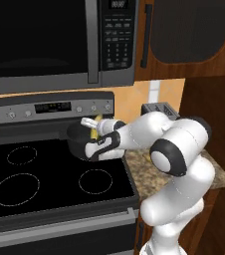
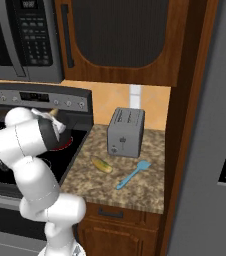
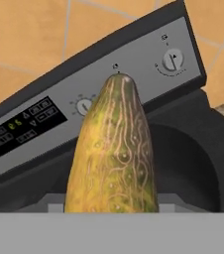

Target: Put the cucumber and cucumber in the pot. Retrieve the spatula and lightly stir the vegetables in the pot.

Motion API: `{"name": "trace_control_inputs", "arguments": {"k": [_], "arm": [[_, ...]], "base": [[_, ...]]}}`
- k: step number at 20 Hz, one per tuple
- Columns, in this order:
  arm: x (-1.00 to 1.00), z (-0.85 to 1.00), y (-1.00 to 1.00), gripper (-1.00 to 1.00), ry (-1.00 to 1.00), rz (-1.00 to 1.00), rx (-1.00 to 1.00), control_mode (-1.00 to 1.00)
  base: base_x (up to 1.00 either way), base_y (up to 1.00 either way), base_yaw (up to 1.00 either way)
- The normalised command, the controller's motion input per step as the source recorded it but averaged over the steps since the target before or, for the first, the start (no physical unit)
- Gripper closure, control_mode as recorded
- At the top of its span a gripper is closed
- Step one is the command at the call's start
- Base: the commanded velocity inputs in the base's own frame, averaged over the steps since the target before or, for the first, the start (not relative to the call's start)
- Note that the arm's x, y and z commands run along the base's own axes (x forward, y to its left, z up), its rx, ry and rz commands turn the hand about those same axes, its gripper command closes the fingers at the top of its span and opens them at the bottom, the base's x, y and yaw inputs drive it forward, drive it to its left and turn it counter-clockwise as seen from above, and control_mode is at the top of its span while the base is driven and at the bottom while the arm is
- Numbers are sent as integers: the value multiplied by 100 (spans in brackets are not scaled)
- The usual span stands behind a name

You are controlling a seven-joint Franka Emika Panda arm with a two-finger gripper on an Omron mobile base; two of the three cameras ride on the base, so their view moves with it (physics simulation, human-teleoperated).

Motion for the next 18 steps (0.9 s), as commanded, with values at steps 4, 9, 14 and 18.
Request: {"name": "trace_control_inputs", "arguments": {"k": [4, 9, 14, 18], "arm": [[30, 31, 42, -100, 6, -10, 0, -100], [35, 32, 56, -100, 12, -12, 0, -100], [-40, 51, 23, -100, 1, -9, 0, -100], [-100, 36, -12, -100, -6, -6, 0, -100]], "base": [[0, 0, 0], [0, 0, 0], [0, 0, 0], [0, 0, 0]]}}
